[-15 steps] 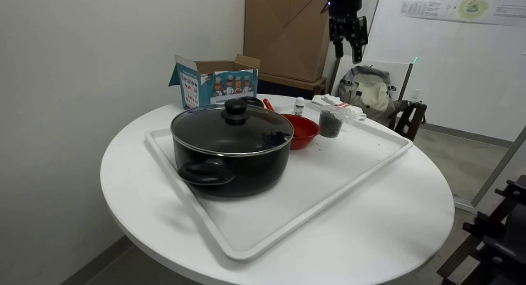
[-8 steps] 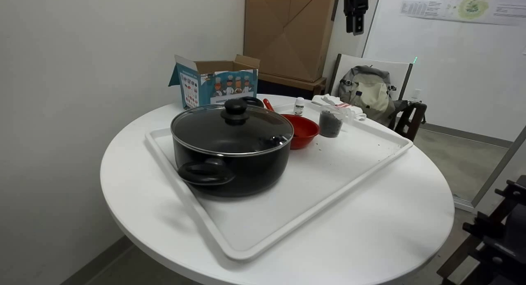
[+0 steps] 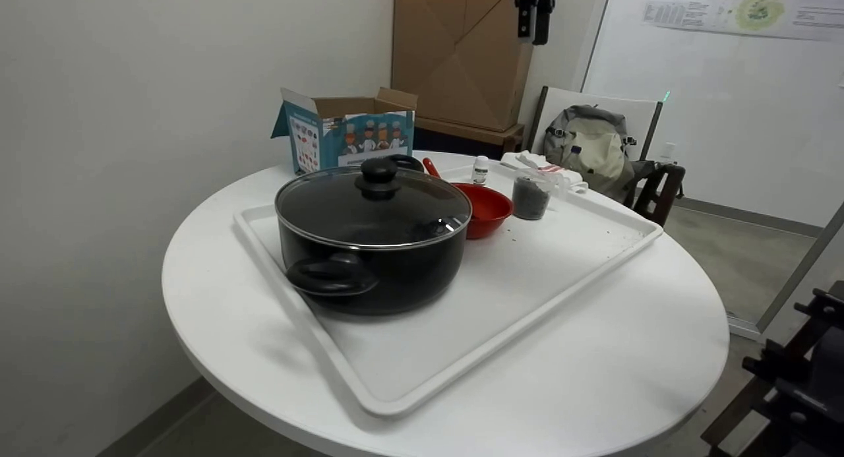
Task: Pour some of the contents of the colourless jar into the orange bowl
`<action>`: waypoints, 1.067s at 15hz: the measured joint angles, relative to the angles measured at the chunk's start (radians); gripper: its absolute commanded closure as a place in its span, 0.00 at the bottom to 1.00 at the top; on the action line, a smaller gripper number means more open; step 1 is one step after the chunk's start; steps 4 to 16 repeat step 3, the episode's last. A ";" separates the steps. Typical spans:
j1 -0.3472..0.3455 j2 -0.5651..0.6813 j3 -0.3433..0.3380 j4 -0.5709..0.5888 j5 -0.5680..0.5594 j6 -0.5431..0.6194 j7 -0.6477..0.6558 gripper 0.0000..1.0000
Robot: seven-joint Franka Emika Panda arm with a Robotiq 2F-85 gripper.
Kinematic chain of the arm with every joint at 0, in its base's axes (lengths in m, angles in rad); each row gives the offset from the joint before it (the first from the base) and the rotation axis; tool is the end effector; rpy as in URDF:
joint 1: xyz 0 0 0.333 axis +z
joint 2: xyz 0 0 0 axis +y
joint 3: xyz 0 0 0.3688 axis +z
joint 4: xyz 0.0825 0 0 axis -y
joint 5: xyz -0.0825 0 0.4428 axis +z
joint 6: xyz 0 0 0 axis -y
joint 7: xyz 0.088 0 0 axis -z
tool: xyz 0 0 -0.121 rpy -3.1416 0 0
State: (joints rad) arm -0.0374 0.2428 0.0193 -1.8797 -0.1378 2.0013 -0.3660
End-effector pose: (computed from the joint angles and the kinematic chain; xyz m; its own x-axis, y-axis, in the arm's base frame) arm 0.6619 -0.0226 0.3791 0.9067 0.3919 -0.1560 0.4048 -0.9124 0.0606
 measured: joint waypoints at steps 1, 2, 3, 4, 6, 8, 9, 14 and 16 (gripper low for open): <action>0.003 0.000 0.000 0.000 0.000 -0.001 0.000 0.00; 0.003 0.002 0.000 0.000 0.000 -0.001 0.000 0.00; -0.004 0.004 -0.002 0.000 0.000 -0.001 -0.002 0.00; -0.004 0.004 -0.002 0.000 0.000 -0.001 -0.002 0.00; -0.004 0.004 -0.002 0.000 0.000 -0.001 -0.002 0.00; -0.004 0.004 -0.002 0.000 0.000 -0.001 -0.002 0.00; -0.004 0.004 -0.002 0.000 0.000 -0.001 -0.002 0.00; -0.004 0.004 -0.002 0.000 0.000 -0.001 -0.002 0.00; -0.004 0.004 -0.002 0.000 0.000 -0.001 -0.002 0.00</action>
